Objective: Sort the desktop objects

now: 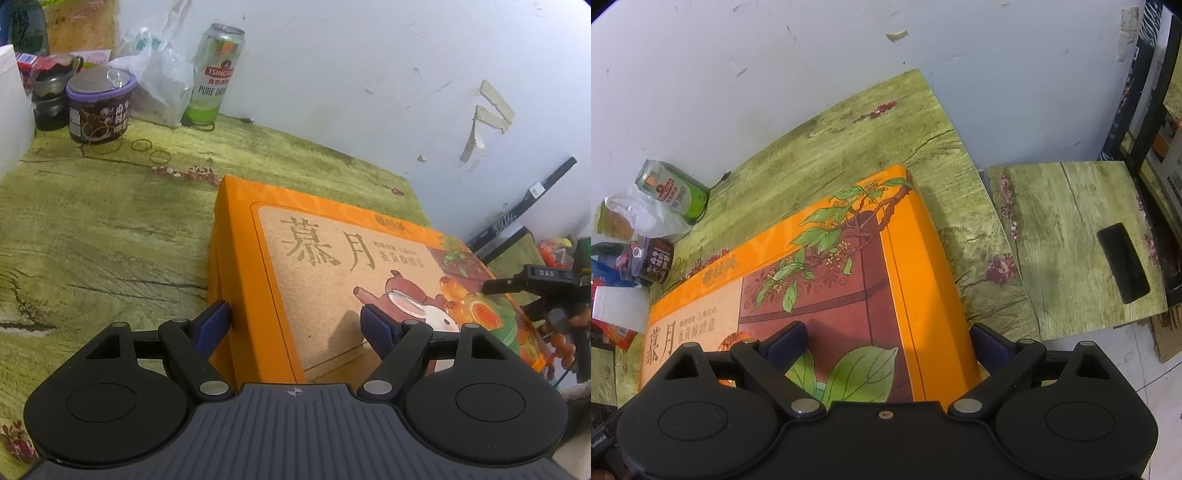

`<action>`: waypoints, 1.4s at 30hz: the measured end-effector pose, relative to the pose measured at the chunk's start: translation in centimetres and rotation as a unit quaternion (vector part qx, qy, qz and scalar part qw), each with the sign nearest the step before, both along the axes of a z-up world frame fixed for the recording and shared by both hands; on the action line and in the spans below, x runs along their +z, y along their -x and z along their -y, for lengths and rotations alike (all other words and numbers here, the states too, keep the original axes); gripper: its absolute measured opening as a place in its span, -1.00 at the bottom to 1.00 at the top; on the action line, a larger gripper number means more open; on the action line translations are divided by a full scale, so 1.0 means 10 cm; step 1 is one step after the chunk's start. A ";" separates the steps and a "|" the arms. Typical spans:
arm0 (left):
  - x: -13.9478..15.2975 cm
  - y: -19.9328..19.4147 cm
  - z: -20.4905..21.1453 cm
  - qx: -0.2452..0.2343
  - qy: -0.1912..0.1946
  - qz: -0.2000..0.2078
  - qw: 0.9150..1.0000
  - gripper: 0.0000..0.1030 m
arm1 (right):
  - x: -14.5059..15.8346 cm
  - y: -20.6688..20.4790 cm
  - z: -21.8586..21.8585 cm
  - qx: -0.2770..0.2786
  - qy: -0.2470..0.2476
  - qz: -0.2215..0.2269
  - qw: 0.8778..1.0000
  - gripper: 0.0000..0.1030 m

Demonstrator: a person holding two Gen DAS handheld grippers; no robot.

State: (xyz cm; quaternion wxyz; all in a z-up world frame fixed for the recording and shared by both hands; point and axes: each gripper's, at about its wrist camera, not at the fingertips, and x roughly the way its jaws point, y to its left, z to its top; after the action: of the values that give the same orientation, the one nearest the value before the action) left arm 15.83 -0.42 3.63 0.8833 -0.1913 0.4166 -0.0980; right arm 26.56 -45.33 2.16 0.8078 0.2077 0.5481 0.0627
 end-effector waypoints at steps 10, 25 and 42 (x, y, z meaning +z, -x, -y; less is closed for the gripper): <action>-0.04 -0.08 0.01 -0.022 -0.018 -0.029 0.999 0.50 | -0.07 0.03 0.02 -0.006 -0.008 0.013 1.000 0.84; -0.04 -0.16 0.07 -0.060 -0.051 -0.051 0.996 0.51 | -0.26 0.19 0.11 -0.027 -0.025 0.023 0.999 0.86; -0.04 -0.20 0.15 -0.062 -0.067 -0.070 0.993 0.58 | -0.36 0.29 0.12 -0.020 -0.028 0.045 0.998 0.88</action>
State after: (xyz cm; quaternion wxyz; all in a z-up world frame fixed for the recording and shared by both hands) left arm 17.79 -1.87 3.20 0.8549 -0.1113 0.4944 -0.1111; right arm 23.64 -46.54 -1.46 0.8267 0.2381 0.5047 0.0711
